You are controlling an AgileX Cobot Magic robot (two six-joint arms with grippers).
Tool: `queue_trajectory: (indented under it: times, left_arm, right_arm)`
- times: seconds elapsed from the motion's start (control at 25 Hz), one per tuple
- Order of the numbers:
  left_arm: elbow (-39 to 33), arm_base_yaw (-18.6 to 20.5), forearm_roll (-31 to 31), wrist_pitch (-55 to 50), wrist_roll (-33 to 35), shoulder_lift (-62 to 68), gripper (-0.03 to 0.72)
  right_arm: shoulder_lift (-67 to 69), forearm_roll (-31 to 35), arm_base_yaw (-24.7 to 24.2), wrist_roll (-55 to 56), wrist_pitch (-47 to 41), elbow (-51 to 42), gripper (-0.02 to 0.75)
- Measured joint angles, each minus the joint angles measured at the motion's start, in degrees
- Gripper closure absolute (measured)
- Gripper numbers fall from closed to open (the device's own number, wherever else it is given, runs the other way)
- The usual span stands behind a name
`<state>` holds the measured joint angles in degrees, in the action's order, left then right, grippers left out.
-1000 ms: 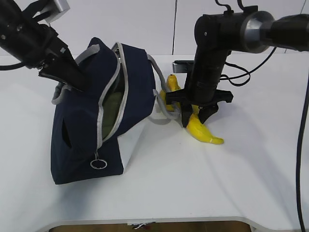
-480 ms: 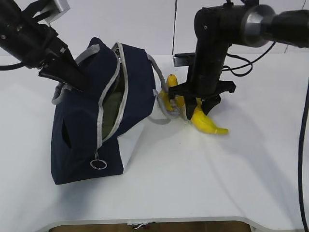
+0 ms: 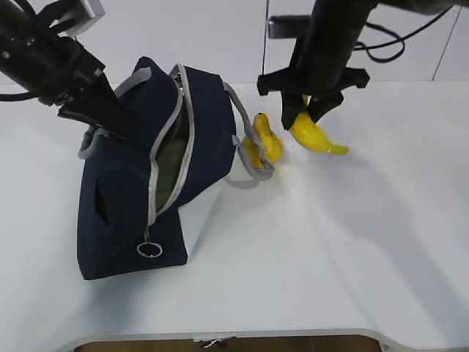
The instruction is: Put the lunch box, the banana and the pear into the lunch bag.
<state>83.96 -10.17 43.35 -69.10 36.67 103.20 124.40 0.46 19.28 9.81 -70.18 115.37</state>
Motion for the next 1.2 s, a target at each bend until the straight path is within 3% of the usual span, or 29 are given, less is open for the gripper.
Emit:
queue_trajectory:
  times: [0.24,0.4,0.56,0.68,1.2]
  left_arm:
    - [0.0,0.0,0.0,0.1,-9.4,0.0,0.688]
    - [0.0,0.0,0.1,0.9,-14.9,0.0,0.688]
    - [0.0,0.0,2.5,2.2,-16.4,0.0,0.688]
    - [0.0,0.0,5.5,3.7,-16.7,-0.2,0.688]
    - [0.0,0.0,9.4,7.6,-16.9,-2.8,0.688]
  right_arm:
    - [-7.5,5.7,0.0,-1.9,-0.8,0.1,0.432]
    - [-8.3,17.8,0.0,-9.0,-1.3,0.3,0.432]
    - [-8.3,31.4,0.0,-17.7,-1.4,0.3,0.432]
    - [-8.3,37.6,0.0,-23.6,-1.4,0.3,0.432]
    - [-2.3,44.7,0.0,-26.6,-1.3,0.4,0.433]
